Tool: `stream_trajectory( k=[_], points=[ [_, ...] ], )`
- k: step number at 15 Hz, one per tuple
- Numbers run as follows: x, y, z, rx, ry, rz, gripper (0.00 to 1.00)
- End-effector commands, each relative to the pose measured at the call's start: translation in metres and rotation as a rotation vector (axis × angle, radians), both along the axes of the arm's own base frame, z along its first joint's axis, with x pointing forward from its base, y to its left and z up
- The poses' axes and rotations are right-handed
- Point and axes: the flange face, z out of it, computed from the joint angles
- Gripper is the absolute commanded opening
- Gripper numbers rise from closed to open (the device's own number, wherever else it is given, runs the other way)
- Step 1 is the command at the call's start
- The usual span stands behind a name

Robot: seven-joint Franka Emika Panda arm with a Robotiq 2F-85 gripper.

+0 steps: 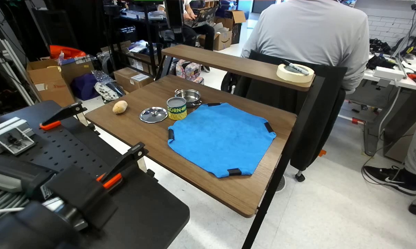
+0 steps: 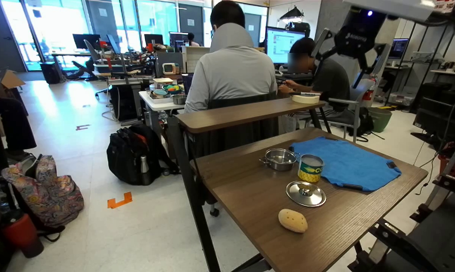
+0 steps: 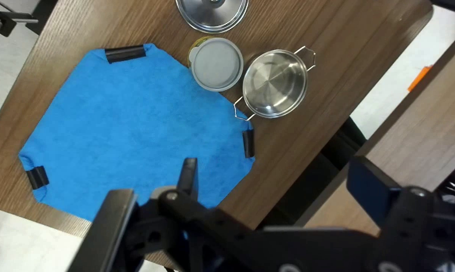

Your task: Fold the blue towel

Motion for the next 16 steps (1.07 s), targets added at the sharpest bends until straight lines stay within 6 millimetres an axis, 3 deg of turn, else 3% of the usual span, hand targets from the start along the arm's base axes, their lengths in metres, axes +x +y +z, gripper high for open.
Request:
stream_trajectory(
  k=[1,7,10,11,12,16],
  points=[
    [0.050,-0.008,-0.043,-0.033,0.018,-0.007,1.00],
    [0.096,-0.028,-0.103,-0.118,0.038,-0.029,1.00],
    [0.110,-0.035,-0.120,-0.154,0.054,-0.025,1.00],
    [0.111,-0.034,-0.122,-0.150,0.078,-0.011,1.00],
    [0.097,-0.036,-0.119,-0.119,0.067,-0.024,1.00],
    [0.098,-0.036,-0.126,-0.120,0.074,-0.025,1.00]
  ],
)
